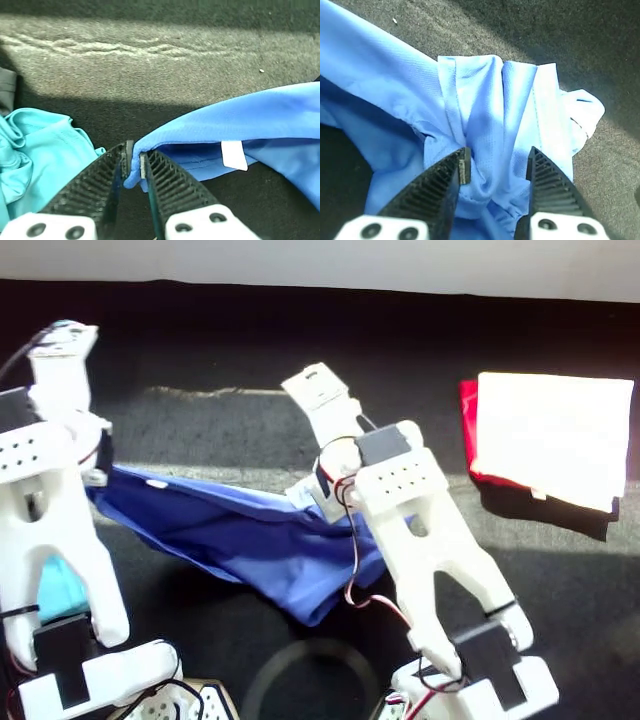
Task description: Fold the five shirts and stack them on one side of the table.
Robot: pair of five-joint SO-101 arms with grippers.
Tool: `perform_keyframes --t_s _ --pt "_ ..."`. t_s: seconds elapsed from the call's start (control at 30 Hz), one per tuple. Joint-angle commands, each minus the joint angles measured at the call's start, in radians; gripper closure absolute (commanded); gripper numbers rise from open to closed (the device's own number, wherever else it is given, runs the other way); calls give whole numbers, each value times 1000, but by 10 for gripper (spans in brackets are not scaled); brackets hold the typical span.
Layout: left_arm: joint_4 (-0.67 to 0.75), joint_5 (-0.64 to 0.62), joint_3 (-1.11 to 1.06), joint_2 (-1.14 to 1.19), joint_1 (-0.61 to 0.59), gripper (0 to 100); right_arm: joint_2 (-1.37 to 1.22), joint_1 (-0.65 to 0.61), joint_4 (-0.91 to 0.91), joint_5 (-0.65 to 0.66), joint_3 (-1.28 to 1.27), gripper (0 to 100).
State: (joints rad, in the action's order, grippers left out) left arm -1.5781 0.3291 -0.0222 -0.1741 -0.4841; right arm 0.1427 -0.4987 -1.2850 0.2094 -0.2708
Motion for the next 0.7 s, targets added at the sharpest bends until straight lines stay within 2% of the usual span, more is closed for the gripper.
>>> perform_keyframes --t_s 0.0,0.2,0.33,0.53,0.67 --pt "3 5 64 -10 -39 991 -58 -8 91 2 -4 815" --pt "6 5 62 -7 -38 991 -205 -8 160 2 1 827" --pt "9 5 62 -7 -38 991 -219 -10 193 2 2 998" --pt "12 5 36 -5 -13 991 -117 -8 189 2 139 991" --pt "68 5 -44 -7 25 991 -82 -2 168 3 288 991"
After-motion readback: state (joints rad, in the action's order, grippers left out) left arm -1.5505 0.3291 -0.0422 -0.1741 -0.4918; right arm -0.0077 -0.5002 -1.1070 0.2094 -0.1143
